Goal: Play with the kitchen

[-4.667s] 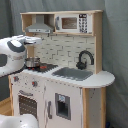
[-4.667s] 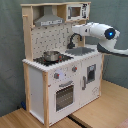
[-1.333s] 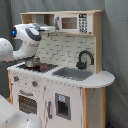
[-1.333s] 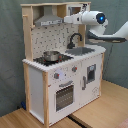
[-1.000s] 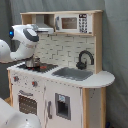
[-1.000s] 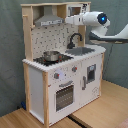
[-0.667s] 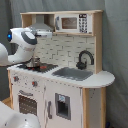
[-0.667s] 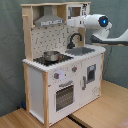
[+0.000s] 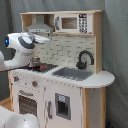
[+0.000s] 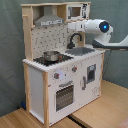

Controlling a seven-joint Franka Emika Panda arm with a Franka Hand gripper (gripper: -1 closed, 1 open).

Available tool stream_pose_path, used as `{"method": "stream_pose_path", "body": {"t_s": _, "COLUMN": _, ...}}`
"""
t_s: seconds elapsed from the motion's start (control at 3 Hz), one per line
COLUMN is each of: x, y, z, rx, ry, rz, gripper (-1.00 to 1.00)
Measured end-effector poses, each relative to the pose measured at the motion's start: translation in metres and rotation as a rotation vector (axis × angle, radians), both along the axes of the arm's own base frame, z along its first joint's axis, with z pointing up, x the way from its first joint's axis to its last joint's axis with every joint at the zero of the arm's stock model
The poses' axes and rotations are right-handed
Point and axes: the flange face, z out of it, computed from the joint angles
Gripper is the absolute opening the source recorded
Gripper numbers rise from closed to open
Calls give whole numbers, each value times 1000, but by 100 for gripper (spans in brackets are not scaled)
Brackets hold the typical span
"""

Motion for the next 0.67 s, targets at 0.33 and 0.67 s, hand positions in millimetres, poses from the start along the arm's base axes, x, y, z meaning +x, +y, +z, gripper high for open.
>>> {"method": "stream_pose_path", "body": {"t_s": 0.33, "x": -7, "y": 5, "z": -13, "rx": 57, "ry": -18, "rz": -18, "gripper": 100}}
{"method": "stream_pose_path", "body": {"t_s": 0.67, "x": -12, "y": 13, "z": -23, "rx": 112, "ry": -41, "rz": -33, "gripper": 100}}
